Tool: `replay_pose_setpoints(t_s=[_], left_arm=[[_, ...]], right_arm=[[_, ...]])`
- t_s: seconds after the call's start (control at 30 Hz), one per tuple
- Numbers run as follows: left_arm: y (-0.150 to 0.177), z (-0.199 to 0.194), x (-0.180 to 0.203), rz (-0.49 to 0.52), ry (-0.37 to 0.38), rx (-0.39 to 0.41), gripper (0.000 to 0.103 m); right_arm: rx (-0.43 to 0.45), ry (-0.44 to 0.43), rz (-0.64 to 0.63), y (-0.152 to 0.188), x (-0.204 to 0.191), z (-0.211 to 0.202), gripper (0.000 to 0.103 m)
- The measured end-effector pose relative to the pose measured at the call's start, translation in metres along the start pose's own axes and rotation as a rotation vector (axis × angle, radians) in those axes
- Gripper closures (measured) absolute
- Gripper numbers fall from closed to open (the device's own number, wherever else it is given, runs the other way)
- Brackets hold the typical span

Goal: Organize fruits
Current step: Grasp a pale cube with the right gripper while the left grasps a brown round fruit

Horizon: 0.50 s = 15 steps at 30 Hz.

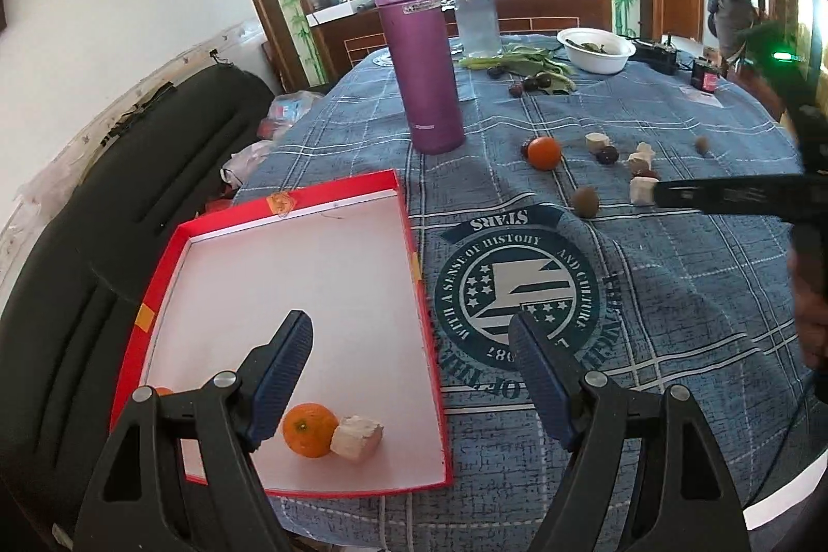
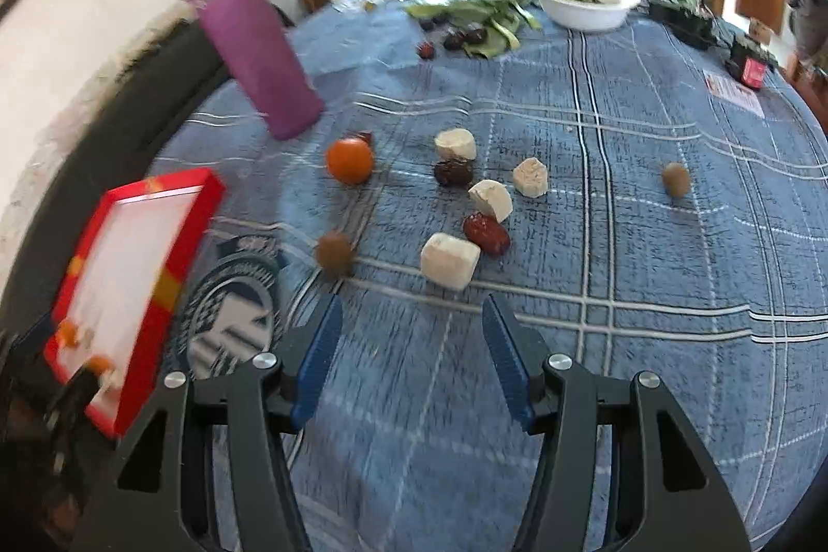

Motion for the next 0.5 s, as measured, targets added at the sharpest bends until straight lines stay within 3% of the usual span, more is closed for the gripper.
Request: replay_pose_setpoints(t_s=[0.1, 0.23, 0.3, 0.5], left_arm=[[-0.003, 0.002, -0.001, -0.001, -0.018, -0.002, 0.025], [-0.015, 0.007, 0.007, 0.009, -0.018, -0.003, 0.025], [-0.025, 0.009, 0.016, 0.018, -0.007, 0.007, 0.025], [-0.056, 0.033, 0.059, 0.064, 0.038, 0.015, 0.025]], right_arm=[[-0.036, 0.063, 0.047, -0.004, 0.010, 0.018, 0.046], [-0.077, 0.067, 0.080, 0.000, 0.016, 0.034, 0.076], [-0.050, 0.063, 0.062, -0.001, 0.018, 0.031, 0.076], [0.063, -0.095, 0.109, -0.013, 0.028, 0.010, 0.076]])
Point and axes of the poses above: each gripper's, at about its wrist camera, not at the fingertips, and z roughly the way its jaws point, x to its right, y to its underside, the point moved 10 cm from there along z, roughly the way its jaws point
